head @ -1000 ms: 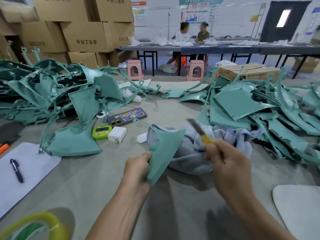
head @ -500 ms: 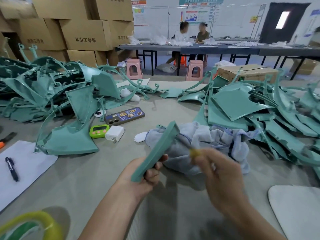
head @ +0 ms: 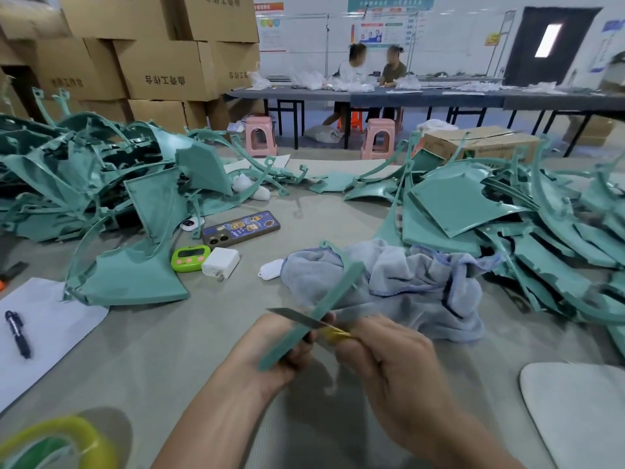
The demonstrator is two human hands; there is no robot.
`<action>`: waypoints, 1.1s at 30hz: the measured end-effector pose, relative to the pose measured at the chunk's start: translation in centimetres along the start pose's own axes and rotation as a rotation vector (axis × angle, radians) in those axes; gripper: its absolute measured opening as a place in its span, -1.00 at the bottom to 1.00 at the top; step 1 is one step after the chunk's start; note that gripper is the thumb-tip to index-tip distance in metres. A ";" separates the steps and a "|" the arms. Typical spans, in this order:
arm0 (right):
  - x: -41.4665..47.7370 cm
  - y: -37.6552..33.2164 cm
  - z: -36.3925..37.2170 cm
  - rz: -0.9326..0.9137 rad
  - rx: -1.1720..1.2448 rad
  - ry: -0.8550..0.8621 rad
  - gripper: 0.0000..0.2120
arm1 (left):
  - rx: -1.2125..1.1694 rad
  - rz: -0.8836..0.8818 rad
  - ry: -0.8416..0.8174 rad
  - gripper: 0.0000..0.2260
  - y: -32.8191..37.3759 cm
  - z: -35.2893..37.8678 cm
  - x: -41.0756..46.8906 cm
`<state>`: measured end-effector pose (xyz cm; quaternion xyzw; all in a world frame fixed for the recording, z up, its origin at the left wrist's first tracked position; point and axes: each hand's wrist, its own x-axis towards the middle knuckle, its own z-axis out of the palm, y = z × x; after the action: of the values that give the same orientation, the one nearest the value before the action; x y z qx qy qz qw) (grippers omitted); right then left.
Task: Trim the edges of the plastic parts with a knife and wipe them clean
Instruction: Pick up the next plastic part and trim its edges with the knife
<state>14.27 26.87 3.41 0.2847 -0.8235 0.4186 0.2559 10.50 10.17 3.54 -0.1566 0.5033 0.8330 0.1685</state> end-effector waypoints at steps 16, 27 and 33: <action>1.9 3.0 -1.1 0.971 1.061 0.151 -0.80 | 0.389 0.499 0.291 -0.87 -0.3 0.1 0.3; 2.1 3.9 -2.4 1.072 1.235 0.035 -0.76 | 0.083 0.304 0.029 -0.62 -0.2 0.6 -0.1; 1.6 3.3 -2.7 0.801 0.626 -0.308 -0.78 | 0.099 0.326 0.171 -0.79 0.2 -0.1 0.5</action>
<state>11.39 30.35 4.03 0.0688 -0.7315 0.6626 -0.1452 9.99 10.01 3.45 -0.1346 0.5749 0.8071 -0.0043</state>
